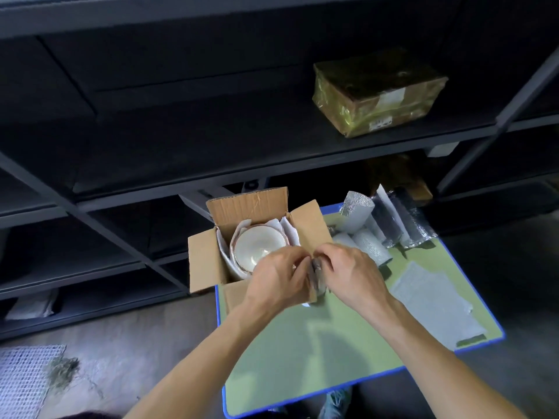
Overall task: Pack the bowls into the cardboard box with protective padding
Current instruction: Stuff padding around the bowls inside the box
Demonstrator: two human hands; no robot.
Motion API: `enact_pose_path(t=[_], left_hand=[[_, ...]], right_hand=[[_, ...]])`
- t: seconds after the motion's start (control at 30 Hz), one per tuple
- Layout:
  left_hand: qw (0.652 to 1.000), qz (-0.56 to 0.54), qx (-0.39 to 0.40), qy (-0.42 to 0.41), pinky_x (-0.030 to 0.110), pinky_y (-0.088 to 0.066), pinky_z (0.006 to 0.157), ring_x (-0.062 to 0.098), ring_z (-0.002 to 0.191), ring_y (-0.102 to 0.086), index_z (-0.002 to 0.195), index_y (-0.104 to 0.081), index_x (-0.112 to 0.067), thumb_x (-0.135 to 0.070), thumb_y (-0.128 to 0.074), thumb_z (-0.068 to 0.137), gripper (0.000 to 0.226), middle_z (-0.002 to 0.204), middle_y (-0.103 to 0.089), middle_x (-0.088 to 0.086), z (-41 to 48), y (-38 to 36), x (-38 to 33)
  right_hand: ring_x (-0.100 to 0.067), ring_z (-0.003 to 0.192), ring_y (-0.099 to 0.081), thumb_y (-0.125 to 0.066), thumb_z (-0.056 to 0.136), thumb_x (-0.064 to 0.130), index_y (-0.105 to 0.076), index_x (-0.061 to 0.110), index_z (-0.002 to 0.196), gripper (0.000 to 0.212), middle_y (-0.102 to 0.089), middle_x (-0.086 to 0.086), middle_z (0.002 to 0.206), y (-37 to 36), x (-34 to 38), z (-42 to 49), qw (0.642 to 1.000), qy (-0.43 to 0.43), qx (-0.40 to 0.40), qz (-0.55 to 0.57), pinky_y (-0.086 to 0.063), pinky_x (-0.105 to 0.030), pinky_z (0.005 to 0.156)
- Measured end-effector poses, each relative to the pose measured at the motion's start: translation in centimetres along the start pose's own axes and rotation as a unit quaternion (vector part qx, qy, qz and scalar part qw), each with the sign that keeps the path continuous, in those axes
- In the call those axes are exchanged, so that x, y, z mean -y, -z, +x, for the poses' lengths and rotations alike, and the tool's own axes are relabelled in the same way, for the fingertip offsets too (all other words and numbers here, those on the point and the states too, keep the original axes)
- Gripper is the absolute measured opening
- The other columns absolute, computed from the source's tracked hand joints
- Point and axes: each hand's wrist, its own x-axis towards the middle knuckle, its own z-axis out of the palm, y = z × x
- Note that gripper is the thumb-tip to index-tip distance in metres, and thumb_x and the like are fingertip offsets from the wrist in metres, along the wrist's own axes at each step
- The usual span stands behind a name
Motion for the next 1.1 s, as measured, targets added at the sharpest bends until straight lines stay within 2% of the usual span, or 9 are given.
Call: enact_pose_path(t=[0.1,0.23,0.4,0.53,0.63,0.77,0.9,1.0,1.1], left_hand=[[1.0,-0.011,-0.005,-0.015,0.04,-0.044,0.061,0.017,0.068,-0.051,0.083,-0.063,-0.019,-0.028,-0.053,0.097,0.019,0.072,-0.06,-0.004,-0.6,-1.2,-2.4],[0.999,-0.006,0.02,-0.042,0.042,-0.045,0.064,0.018,0.072,-0.055,0.086,-0.063,-0.018,-0.031,-0.049,0.098,0.023,0.074,-0.06,-0.004,-0.5,-4.2,-5.1],[0.995,0.007,0.074,-0.068,0.041,-0.049,0.066,0.019,0.075,-0.057,0.095,-0.064,-0.02,-0.032,-0.047,0.096,0.021,0.079,-0.06,-0.004,1.0,-8.4,-8.5],[0.988,0.041,0.123,-0.078,0.033,-0.049,0.075,0.022,0.098,-0.06,0.111,-0.066,-0.023,-0.033,-0.049,0.098,0.024,0.102,-0.065,-0.003,2.1,-12.4,-10.9],[0.981,0.062,0.159,-0.087,0.034,-0.049,0.088,0.022,0.114,-0.057,0.127,-0.063,-0.021,-0.033,-0.052,0.098,0.033,0.123,-0.064,-0.002,2.7,-15.4,-12.2],[0.964,0.109,0.232,-0.069,0.034,-0.048,0.093,0.025,0.116,-0.056,0.137,-0.054,-0.021,-0.035,-0.051,0.098,0.042,0.128,-0.057,0.003,3.5,-19.2,-12.9],[0.942,0.153,0.298,-0.024,0.042,-0.047,0.099,0.031,0.122,-0.05,0.142,-0.044,-0.017,-0.035,-0.054,0.098,0.049,0.135,-0.049,0.012,3.8,-22.1,-12.3],[0.929,0.18,0.324,0.01,0.045,-0.047,0.101,0.035,0.127,-0.047,0.147,-0.034,-0.018,-0.036,-0.056,0.097,0.058,0.14,-0.042,0.017,4.1,-23.7,-11.6],[0.926,0.178,0.331,0.027,0.046,-0.047,0.101,0.035,0.125,-0.046,0.148,-0.03,-0.019,-0.035,-0.059,0.096,0.061,0.136,-0.043,0.017,4.4,-24.8,-11.1]], right_hand=[[-0.023,0.092,-0.064,-0.047,0.096,0.031,-0.064,0.029,0.105,0.019,-0.07,0.008,0.1,0.5,-2.3,-1.0,1.0,0.017,0.008,0.017,-0.05,-0.039,0.073],[-0.023,0.09,-0.064,-0.046,0.099,0.034,-0.064,0.026,0.098,0.019,-0.069,0.007,0.095,1.5,-6.1,-2.7,1.0,-0.005,0.017,-0.004,-0.048,-0.037,0.069],[-0.024,0.099,-0.063,-0.045,0.1,0.029,-0.065,0.027,0.109,0.022,-0.068,0.004,0.106,2.6,-12.5,-5.5,0.996,-0.063,0.059,-0.017,-0.05,-0.038,0.078],[-0.022,0.119,-0.056,-0.044,0.101,0.03,-0.06,0.026,0.131,0.034,-0.063,0.002,0.126,3.0,-17.9,-7.9,0.988,-0.126,0.081,-0.046,-0.045,-0.034,0.091],[-0.022,0.125,-0.051,-0.045,0.1,0.03,-0.055,0.025,0.136,0.038,-0.059,0.001,0.132,3.2,-21.7,-9.9,0.979,-0.172,0.098,-0.049,-0.045,-0.035,0.097],[-0.022,0.132,-0.045,-0.047,0.1,0.031,-0.05,0.023,0.141,0.042,-0.053,0.0,0.139,3.2,-26.2,-11.8,0.967,-0.223,0.115,-0.047,-0.044,-0.037,0.101],[-0.026,0.134,-0.04,-0.052,0.098,0.036,-0.041,0.019,0.147,0.052,-0.046,-0.003,0.144,2.4,-29.5,-12.4,0.954,-0.27,0.125,-0.022,-0.043,-0.039,0.102],[-0.03,0.132,-0.04,-0.056,0.096,0.043,-0.037,0.014,0.147,0.061,-0.043,-0.007,0.143,1.2,-30.8,-11.9,0.951,-0.285,0.118,-0.018,-0.044,-0.041,0.1],[-0.033,0.135,-0.035,-0.058,0.095,0.045,-0.025,0.008,0.152,0.076,-0.035,-0.012,0.149,0.1,-31.6,-10.7,0.943,-0.306,0.133,-0.001,-0.041,-0.043,0.104]])
